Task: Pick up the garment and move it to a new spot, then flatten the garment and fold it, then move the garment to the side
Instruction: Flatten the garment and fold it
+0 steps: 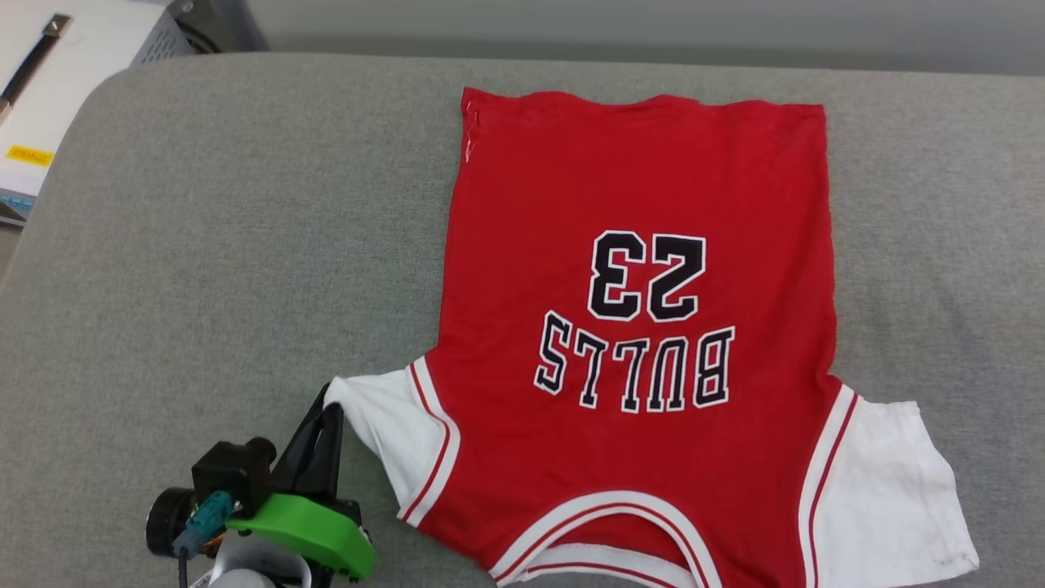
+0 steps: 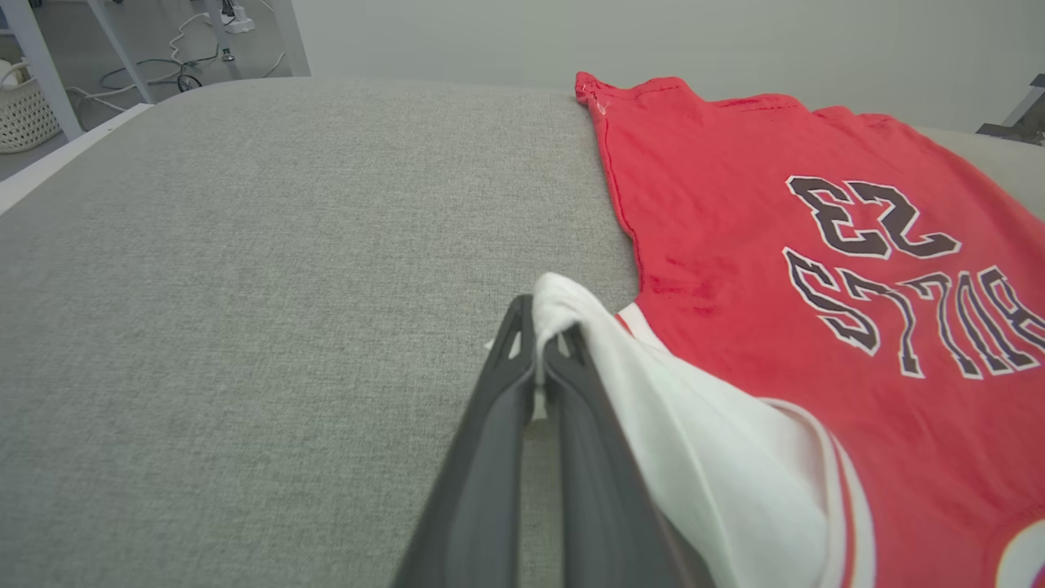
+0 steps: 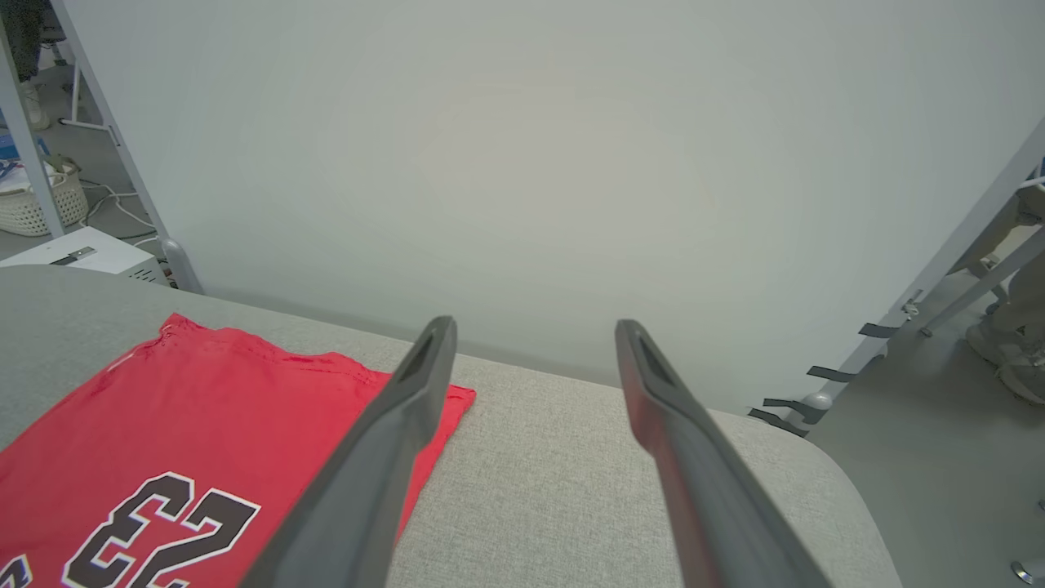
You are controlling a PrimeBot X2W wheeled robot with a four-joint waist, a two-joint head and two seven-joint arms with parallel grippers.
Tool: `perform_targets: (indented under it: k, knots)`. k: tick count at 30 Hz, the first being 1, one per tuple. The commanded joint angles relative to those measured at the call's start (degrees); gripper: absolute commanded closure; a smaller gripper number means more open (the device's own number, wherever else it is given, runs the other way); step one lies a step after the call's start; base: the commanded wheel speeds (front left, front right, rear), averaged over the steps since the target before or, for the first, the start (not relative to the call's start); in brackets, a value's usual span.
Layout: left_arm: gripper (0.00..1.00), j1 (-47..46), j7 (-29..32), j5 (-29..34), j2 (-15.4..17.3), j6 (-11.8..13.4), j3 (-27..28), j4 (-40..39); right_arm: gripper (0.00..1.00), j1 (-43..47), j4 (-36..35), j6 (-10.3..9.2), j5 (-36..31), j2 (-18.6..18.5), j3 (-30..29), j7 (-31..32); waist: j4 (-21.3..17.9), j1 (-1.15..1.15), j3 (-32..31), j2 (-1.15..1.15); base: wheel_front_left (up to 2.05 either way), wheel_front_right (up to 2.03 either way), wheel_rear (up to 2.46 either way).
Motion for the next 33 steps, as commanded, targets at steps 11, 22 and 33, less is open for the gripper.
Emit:
perform_targets:
  k: [11,22,33]
  knots:
    - [1.00,-7.4,-0.3,5.4,-6.1,-3.8,0.2,-2.2,0.00,-25.7,15.5,-0.04,6.0,-4.6,10.0,33.7,9.6,0.00,15.8,0.00,0.00,0.00,0.00]
    - [1.00,-11.0,-0.3,8.8,-11.4,-7.5,1.7,-2.9,0.00,-36.9,24.7,-0.04,2.2,-2.9,12.4,41.4,14.0,0.00,24.2,0.00,0.00,0.00,0.00]
    - [1.00,-11.7,-0.3,11.7,-14.7,-9.9,3.7,-1.8,0.08,-30.5,30.8,-0.04,3.3,-4.3,16.3,41.8,14.8,0.00,25.3,0.00,0.00,0.00,0.00]
